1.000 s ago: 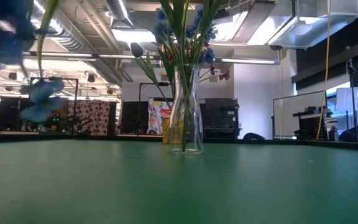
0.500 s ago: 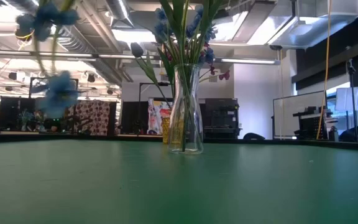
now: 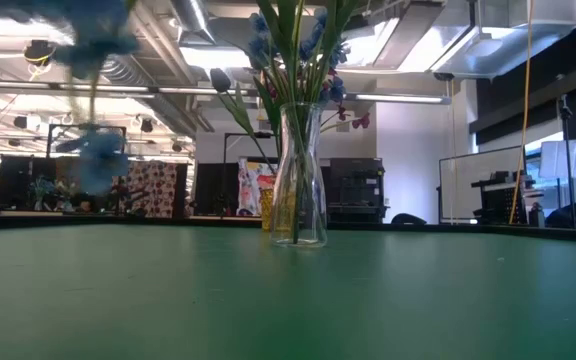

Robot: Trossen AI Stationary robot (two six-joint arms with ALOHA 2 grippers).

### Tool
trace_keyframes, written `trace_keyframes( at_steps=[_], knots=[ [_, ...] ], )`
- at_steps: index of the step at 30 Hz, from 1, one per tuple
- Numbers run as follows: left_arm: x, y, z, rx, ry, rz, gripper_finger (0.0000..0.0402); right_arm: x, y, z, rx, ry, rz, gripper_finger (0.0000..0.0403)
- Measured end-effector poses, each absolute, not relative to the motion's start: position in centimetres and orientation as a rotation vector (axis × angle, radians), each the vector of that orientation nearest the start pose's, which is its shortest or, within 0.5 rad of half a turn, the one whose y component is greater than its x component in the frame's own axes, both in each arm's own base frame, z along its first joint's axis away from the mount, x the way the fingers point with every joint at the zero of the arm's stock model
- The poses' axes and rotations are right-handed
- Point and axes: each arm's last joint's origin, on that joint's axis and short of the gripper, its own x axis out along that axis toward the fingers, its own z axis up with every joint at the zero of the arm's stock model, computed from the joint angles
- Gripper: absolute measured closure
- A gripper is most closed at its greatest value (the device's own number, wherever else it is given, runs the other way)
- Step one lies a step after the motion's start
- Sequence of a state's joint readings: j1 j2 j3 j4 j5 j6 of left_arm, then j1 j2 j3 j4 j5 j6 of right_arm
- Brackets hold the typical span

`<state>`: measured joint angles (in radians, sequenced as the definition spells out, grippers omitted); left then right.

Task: Sort flowers into vase by color
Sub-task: Put the blue flowers into the transparent vase

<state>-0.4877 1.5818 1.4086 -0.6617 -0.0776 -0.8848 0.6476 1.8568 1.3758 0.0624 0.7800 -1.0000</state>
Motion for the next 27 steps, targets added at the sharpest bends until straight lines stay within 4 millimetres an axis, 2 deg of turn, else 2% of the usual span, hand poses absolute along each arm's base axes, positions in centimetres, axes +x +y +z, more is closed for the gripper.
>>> trace_keyframes(
  at_steps=[7, 12, 17, 20, 23, 27],
  knots=[
    [30.3, -15.4, 31.3, -0.591, 0.903, 0.004, 0.0401, 35.1, 23.4, 26.4, -1.261, 0.341, 0.021, 0.0230],
    [30.3, -15.4, 31.3, -0.592, 0.903, 0.005, 0.0401, 35.9, 22.4, 26.7, -1.264, 0.344, -0.039, 0.0230],
    [30.2, -15.4, 31.3, -0.591, 0.903, 0.003, 0.0401, 36.5, 21.1, 26.3, -1.252, 0.394, -0.056, 0.0230],
    [30.2, -15.4, 31.3, -0.591, 0.904, 0.004, 0.0401, 36.7, 21.1, 26.0, -1.251, 0.402, -0.056, 0.0231],
    [30.2, -15.4, 31.3, -0.590, 0.906, 0.004, 0.0401, 36.6, 21.4, 26.0, -1.240, 0.386, -0.042, 0.0245],
    [30.2, -15.4, 31.3, -0.590, 0.905, 0.004, 0.0401, 36.3, 21.8, 26.0, -1.241, 0.387, -0.049, 0.0292]
  ],
)
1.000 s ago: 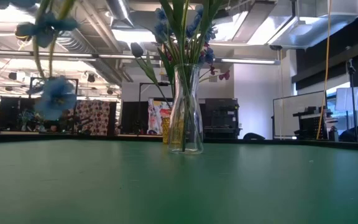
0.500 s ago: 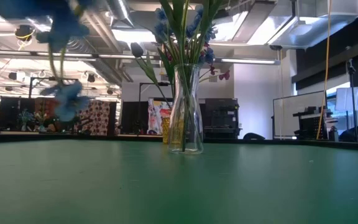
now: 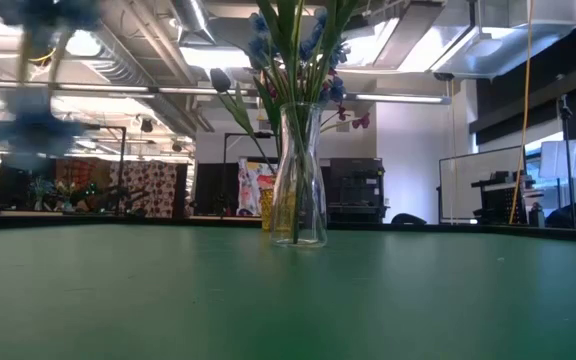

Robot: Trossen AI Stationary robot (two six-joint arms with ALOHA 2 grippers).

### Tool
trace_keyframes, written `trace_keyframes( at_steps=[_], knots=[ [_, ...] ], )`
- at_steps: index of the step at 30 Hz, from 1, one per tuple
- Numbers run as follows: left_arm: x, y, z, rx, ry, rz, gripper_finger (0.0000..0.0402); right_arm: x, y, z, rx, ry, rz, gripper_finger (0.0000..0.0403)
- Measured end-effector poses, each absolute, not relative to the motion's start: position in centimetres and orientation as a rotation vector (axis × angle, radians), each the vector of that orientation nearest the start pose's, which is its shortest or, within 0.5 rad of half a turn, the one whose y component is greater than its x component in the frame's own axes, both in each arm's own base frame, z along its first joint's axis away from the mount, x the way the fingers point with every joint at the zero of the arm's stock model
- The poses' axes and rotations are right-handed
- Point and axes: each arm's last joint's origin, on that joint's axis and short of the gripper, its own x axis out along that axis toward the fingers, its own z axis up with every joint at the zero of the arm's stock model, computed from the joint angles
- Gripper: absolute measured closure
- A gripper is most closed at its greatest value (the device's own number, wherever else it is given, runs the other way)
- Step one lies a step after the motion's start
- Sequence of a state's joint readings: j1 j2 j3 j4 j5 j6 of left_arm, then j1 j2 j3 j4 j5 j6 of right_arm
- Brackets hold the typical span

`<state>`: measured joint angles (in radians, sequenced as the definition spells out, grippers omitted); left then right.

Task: Sort flowers into vase by color
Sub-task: Put the blue flowers into the transparent vase

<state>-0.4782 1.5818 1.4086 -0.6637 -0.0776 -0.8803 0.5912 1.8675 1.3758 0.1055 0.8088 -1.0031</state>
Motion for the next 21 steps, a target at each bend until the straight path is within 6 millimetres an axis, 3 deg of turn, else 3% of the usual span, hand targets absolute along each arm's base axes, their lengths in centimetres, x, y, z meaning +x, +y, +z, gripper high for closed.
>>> trace_keyframes(
  at_steps=[7, 13, 21],
  knots=[
    [30.18, -15.42, 31.38, -0.592, 0.902, 0.000, 0.0402, 36.04, 22.01, 25.66, -1.261, 0.406, -0.032, 0.0389],
    [30.20, -15.42, 31.40, -0.565, 0.898, -0.013, 0.0401, 36.06, 21.96, 25.64, -1.263, 0.410, -0.034, 0.0371],
    [29.87, -15.20, 31.88, -0.525, 0.883, -0.031, 0.0401, 36.05, 21.93, 25.65, -1.258, 0.414, -0.044, 0.0390]
  ],
)
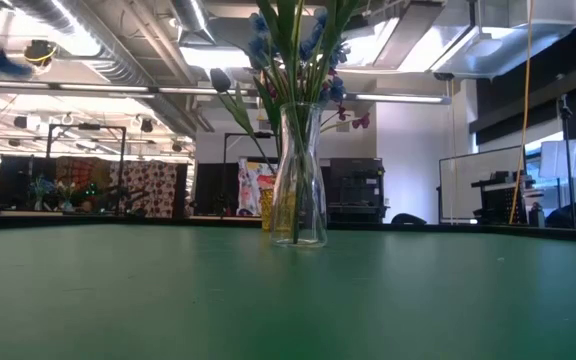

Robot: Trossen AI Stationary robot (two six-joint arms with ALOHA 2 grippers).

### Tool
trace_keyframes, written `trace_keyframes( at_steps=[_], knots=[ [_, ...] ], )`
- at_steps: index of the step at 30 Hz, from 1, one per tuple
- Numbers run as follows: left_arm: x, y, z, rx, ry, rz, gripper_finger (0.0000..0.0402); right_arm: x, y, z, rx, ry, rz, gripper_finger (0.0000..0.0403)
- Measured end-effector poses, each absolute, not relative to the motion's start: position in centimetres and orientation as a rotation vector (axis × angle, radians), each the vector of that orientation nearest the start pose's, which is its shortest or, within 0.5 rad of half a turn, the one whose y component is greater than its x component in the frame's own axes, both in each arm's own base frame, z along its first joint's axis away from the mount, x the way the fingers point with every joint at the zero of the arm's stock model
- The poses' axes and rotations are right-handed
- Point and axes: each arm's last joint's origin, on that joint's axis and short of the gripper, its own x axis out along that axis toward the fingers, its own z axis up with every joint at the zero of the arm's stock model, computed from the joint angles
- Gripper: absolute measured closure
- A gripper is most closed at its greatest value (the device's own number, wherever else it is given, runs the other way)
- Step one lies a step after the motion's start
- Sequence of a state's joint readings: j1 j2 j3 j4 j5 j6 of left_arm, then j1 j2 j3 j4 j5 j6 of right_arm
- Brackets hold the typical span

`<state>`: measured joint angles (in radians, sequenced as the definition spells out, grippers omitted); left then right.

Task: Sort flowers into vase by color
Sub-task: Put the blue flowers into the transparent vase

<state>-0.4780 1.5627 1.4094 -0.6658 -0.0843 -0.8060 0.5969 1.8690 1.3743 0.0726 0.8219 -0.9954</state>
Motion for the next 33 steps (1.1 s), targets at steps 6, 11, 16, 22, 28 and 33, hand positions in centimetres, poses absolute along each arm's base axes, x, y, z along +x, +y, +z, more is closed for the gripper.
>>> trace_keyframes(
  at_steps=[6, 11, 16, 22, 28, 33],
  knots=[
    [28.6, -14.9, 33.5, -0.464, 0.812, -0.039, 0.0401, 35.3, 22.9, 25.9, -1.257, 0.413, -0.091, 0.0382],
    [27.9, -14.6, 34.5, -0.405, 0.759, -0.043, 0.0401, 34.5, 24.1, 25.9, -1.269, 0.396, -0.067, 0.0391],
    [28.0, -14.3, 34.5, -0.392, 0.752, -0.032, 0.0381, 34.2, 24.4, 25.9, -1.260, 0.392, -0.069, 0.0378],
    [28.3, -13.9, 34.7, -0.310, 0.701, 0.000, 0.0317, 34.2, 24.4, 26.0, -1.254, 0.393, -0.078, 0.0390],
    [28.0, -12.8, 35.7, -0.317, 0.648, 0.036, 0.0269, 33.2, 23.7, 28.6, -1.097, 0.334, -0.073, 0.0385],
    [26.3, -12.0, 37.8, -0.261, 0.539, 0.081, 0.0255, 31.2, 22.8, 32.2, -0.920, 0.242, 0.037, 0.0391]
  ],
)
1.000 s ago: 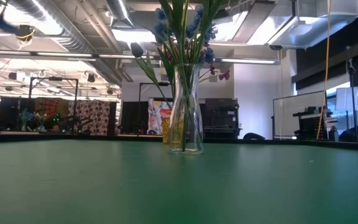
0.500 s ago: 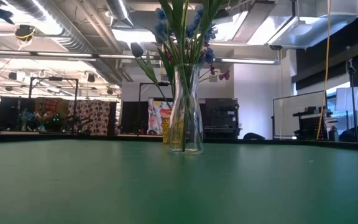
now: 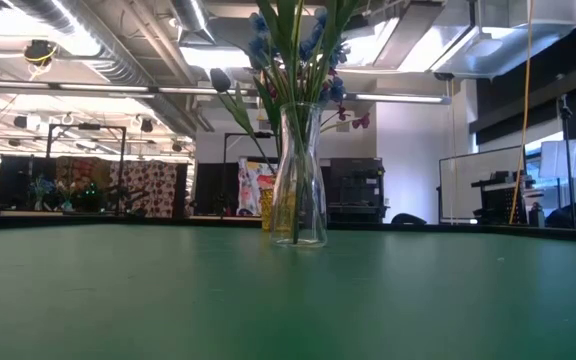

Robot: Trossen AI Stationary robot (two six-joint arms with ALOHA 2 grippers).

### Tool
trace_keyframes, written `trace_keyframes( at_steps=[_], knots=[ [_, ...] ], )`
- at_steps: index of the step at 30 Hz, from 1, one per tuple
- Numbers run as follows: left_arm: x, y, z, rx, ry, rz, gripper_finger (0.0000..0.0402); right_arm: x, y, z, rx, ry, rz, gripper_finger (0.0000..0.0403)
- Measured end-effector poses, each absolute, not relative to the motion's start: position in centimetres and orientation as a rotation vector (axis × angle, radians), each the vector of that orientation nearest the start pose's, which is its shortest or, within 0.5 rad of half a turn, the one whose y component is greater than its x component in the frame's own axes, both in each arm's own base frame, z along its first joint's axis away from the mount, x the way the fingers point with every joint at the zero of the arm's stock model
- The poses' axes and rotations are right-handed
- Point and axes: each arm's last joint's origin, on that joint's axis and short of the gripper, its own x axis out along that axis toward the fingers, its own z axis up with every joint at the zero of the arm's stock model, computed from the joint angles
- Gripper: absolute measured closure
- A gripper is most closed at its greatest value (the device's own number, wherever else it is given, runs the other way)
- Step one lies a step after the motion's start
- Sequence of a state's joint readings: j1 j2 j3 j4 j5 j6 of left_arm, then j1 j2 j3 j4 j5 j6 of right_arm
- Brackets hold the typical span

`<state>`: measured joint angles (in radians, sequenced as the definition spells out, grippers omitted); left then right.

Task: Sort flowers into vase by color
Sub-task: Put the blue flowers into the transparent vase

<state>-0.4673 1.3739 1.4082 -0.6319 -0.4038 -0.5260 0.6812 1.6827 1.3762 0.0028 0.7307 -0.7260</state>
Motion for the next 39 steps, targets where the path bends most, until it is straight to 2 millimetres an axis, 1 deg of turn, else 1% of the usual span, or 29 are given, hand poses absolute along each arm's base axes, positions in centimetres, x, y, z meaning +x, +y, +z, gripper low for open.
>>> trace_keyframes(
  at_steps=[4, 7, 11, 14, 16, 20, 23, 28, 31, 35, 39],
  knots=[
    [24.3, -11.6, 39.6, -0.215, 0.447, 0.128, 0.0256, 29.4, 22.0, 35.1, -0.779, 0.168, 0.138, 0.0390],
    [23.3, -11.4, 40.4, -0.192, 0.401, 0.157, 0.0256, 28.2, 21.3, 36.8, -0.710, 0.111, 0.208, 0.0388],
    [22.7, -11.7, 40.6, -0.174, 0.379, 0.186, 0.0257, 26.5, 20.3, 38.3, -0.634, 0.044, 0.297, 0.0391],
    [22.6, -12.0, 40.4, -0.156, 0.384, 0.197, 0.0257, 25.2, 19.4, 38.7, -0.584, -0.025, 0.327, 0.0391],
    [22.8, -12.2, 40.2, -0.143, 0.391, 0.204, 0.0257, 24.3, 18.7, 38.7, -0.548, -0.088, 0.329, 0.0391],
    [23.0, -12.6, 39.8, -0.107, 0.392, 0.234, 0.0257, 22.1, 16.9, 38.1, -0.466, -0.232, 0.301, 0.0388],
    [23.6, -13.1, 39.3, -0.091, 0.400, 0.243, 0.0257, 20.4, 15.4, 37.1, -0.401, -0.349, 0.261, 0.0391],
    [24.7, -13.7, 38.4, -0.032, 0.413, 0.266, 0.0257, 19.0, 12.7, 34.6, -0.310, -0.508, 0.151, 0.0390],
    [25.2, -13.9, 38.1, 0.006, 0.400, 0.297, 0.0257, 19.0, 11.1, 33.2, -0.247, -0.567, 0.083, 0.0389],
    [26.1, -14.0, 38.2, 0.036, 0.365, 0.299, 0.0257, 19.6, 9.2, 31.4, -0.216, -0.542, 0.021, 0.0391],
    [26.4, -14.2, 38.5, 0.057, 0.335, 0.283, 0.0257, 20.4, 7.6, 30.3, -0.179, -0.523, 0.021, 0.0389]
  ],
)
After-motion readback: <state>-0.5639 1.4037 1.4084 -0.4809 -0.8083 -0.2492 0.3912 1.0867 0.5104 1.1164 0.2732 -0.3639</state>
